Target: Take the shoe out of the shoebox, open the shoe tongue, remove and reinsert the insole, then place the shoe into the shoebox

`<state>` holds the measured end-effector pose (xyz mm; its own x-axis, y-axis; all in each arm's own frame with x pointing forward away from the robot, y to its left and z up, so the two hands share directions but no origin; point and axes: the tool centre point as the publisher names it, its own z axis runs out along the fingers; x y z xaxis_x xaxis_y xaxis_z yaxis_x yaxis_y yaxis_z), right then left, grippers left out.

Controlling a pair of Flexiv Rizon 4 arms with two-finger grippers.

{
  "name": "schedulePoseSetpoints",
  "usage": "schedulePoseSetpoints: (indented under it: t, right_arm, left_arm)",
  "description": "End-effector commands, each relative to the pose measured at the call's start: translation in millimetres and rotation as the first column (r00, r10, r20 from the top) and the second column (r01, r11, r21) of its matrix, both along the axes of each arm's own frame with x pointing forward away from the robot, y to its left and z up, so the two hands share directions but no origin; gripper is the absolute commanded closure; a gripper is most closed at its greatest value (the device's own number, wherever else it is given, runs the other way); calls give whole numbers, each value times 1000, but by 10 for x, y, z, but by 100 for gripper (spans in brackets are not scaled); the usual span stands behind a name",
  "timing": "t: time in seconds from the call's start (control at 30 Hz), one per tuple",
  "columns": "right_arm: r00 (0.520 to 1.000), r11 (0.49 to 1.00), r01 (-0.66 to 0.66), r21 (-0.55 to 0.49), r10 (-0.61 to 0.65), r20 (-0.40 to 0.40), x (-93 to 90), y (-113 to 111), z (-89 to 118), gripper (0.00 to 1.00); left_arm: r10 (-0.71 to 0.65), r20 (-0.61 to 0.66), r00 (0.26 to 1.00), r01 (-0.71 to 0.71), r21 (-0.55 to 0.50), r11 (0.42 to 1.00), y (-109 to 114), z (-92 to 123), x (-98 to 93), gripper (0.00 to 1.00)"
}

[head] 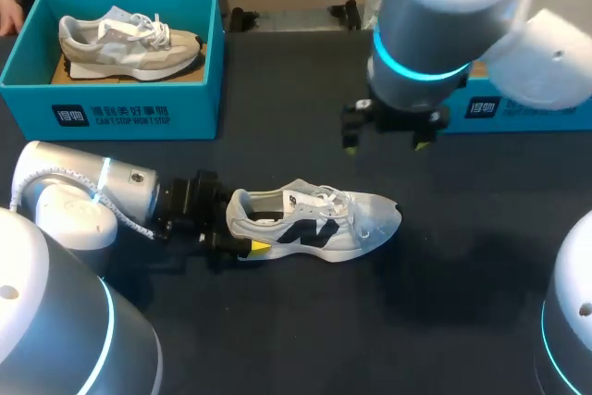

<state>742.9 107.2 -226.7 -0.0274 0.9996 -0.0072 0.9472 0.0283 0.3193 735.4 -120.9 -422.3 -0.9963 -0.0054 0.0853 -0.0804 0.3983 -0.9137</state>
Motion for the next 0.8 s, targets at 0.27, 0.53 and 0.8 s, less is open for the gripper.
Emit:
schedulePoseSetpoints:
  t: [0.27,0.53,0.8]
  right_arm:
    - [998,999,39,-26,-40,-41,-107,548,-448,0]
    - [998,999,47,0,-47,-48,-219,693,-582,0]
    - [997,999,27,26,-25,-76,-254,777,-631,0]
  left_arm:
    - [-3,-2,1000,3,2,1000,-31,-36,26,100]
    - [-3,-2,1000,3,2,1000,-31,-36,26,100]
    - [-3,-2,1000,3,2,1000,-31,-36,26,100]
